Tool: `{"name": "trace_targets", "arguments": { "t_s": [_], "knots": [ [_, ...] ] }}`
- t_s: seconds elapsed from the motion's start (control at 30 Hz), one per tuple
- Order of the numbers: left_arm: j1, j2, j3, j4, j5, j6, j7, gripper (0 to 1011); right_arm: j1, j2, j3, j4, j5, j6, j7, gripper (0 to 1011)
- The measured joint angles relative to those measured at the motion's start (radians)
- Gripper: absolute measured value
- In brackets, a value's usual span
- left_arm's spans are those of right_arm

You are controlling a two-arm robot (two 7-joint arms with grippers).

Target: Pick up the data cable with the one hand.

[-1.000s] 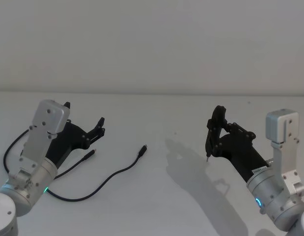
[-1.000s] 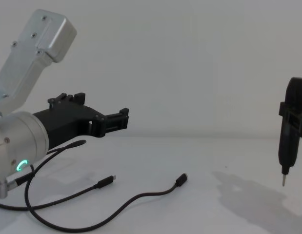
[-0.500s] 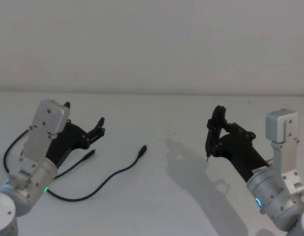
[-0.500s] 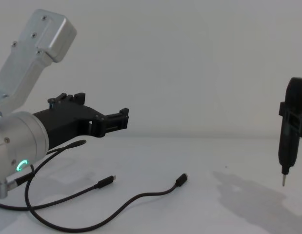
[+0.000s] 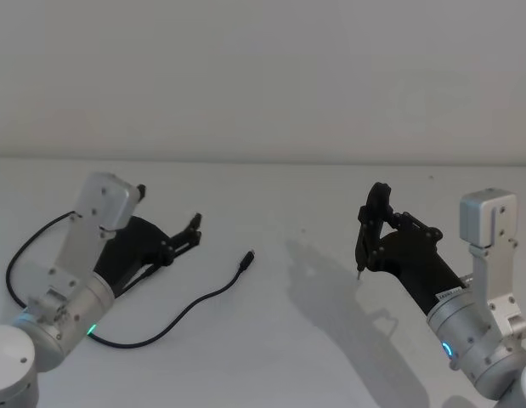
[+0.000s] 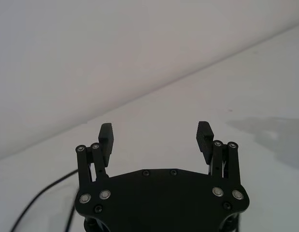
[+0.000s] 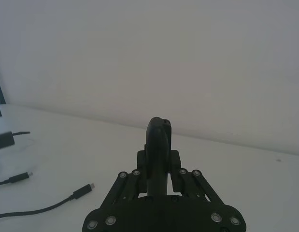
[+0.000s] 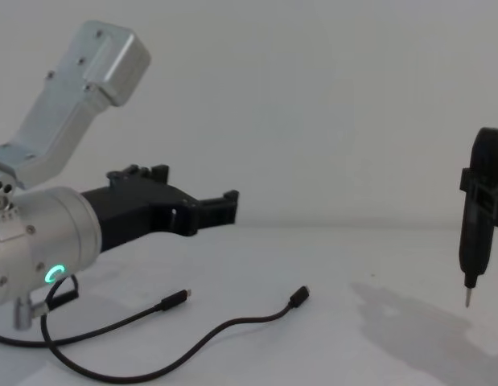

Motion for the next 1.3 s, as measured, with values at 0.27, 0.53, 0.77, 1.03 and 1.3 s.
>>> {"name": "trace_targets", "arguments": {
  "t_s": [0.27, 0.53, 0.77, 1.03, 1.3],
  "knots": [
    [-0.009, 0.003, 0.02, -0.007, -0.044, 0.067, -0.084, 1001, 0.0, 0.0, 0.0, 0.0, 0.0, 0.0, 0.0, 274],
    [-0.003, 0.022, 0.031, -0.034, -0.069, 0.134, -0.141, 1001, 0.0, 0.0, 0.0, 0.0, 0.0, 0.0, 0.0, 274],
    [0.001, 0.055, 0.033, -0.066, -0.077, 0.194, -0.182, 1001, 0.0, 0.0, 0.0, 0.0, 0.0, 0.0, 0.0, 274],
    [0.0, 0.094, 0.034, -0.093, -0.077, 0.25, -0.225, 1001, 0.0, 0.0, 0.0, 0.0, 0.0, 0.0, 0.0, 274],
    [-0.014, 0.114, 0.045, -0.094, -0.077, 0.283, -0.274, 1001, 0.0, 0.0, 0.0, 0.0, 0.0, 0.0, 0.0, 275]
  ]
}}
